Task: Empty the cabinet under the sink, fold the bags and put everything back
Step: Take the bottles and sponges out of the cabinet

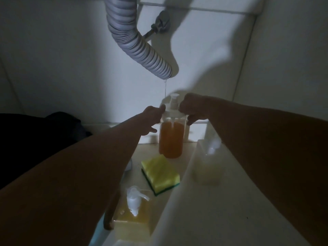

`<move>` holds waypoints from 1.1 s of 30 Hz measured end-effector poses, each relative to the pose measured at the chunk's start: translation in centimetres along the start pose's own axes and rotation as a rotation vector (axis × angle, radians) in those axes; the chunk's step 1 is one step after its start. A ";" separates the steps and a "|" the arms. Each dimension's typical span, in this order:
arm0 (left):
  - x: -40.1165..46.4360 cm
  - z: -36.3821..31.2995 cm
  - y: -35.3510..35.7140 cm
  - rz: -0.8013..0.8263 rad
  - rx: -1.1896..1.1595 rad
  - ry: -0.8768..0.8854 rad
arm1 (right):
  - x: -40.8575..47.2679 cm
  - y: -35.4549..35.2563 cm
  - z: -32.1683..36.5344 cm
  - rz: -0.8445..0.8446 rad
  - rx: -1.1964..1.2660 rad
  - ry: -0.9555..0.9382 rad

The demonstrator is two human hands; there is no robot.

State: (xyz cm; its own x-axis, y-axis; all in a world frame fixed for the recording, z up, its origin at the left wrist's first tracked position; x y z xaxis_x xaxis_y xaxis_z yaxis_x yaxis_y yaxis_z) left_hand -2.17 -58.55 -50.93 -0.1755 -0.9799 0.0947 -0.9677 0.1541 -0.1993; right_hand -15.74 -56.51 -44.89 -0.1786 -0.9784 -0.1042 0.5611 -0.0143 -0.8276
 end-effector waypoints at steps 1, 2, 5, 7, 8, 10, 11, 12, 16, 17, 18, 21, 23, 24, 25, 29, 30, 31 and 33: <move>0.0 0.3 -0.1 -0.013 0.004 -0.005 | 0.5 0.0 -0.1 -0.046 0.042 0.018; 0.0 0.7 -0.3 -0.038 0.001 -0.015 | 0.7 -0.1 -0.3 -0.092 0.063 0.036; -0.7 1.2 -1.1 -0.046 -0.073 -0.040 | 0.1 0.4 -0.4 -0.026 0.232 0.065; -1.6 1.4 -1.1 0.027 -0.154 -0.080 | -0.5 1.0 -0.6 0.109 0.410 0.116; -2.1 1.4 -0.9 0.052 -0.200 -0.105 | -0.9 1.2 -0.7 0.170 0.497 0.125; -3.0 1.3 -0.7 0.030 -0.302 -0.121 | -1.6 1.6 -0.8 0.204 0.606 0.123; -3.4 1.3 -0.7 -0.003 -0.344 -0.114 | -2.1 1.8 -0.8 0.199 0.640 0.116; -3.8 1.2 -0.8 -0.035 -0.362 -0.103 | -2.6 1.8 -0.9 0.177 0.653 0.113; -6.6 -1.0 -1.3 -0.053 -0.331 -0.053 | -5.9 0.0 -1.0 0.128 0.705 0.060; -7.4 -2.0 -1.4 -0.043 -0.310 -0.038 | -6.9 -0.8 -1.1 0.134 0.731 0.034; -8.3 -3.1 -1.6 -0.048 -0.286 -0.021 | -8.0 -1.7 -1.1 0.133 0.754 0.011; -11.3 -7.0 -1.5 -0.069 -0.204 0.040 | -11.5 -4.6 -0.8 0.118 0.768 -0.041; -13.8 -9.7 -1.0 -0.064 -0.153 0.077 | -14.0 -6.8 -0.7 0.101 0.737 -0.055; -15.0 -11.0 -0.7 -0.056 -0.140 0.097 | -15.3 -7.9 -0.7 0.100 0.722 -0.063; -16.2 -12.4 -0.3 -0.033 -0.131 0.118 | -16.6 -9.0 -0.8 0.098 0.706 -0.069; -21.4 -16.4 2.0 0.101 -0.043 0.138 | -23.1 -12.7 -3.0 0.056 0.636 -0.043; -22.7 -16.9 2.9 0.146 -0.028 0.129 | -24.7 -13.5 -3.8 0.053 0.632 -0.035; -24.1 -17.2 3.9 0.184 -0.020 0.119 | -26.4 -13.9 -4.9 0.054 0.621 -0.023; -26.9 -17.2 6.2 0.236 -0.009 0.077 | -29.3 -14.4 -7.6 0.056 0.548 0.051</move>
State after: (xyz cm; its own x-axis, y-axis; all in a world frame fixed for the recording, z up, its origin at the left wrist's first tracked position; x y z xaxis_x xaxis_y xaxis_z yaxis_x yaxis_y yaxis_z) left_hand -6.60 -29.10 -37.95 -0.4102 -0.9040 0.1202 -0.8996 0.3794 -0.2163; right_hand -24.72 -26.09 -34.04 -0.1677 -0.9698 -0.1771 0.9069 -0.0814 -0.4133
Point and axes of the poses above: each hand's wrist, its own x-axis towards the middle knuckle, its own y-axis out of the palm, z = x × y, the point moved 6 cm from there along x, towards the middle knuckle, and after that the axes turned 9 degrees about y, right-handed, at the moved point
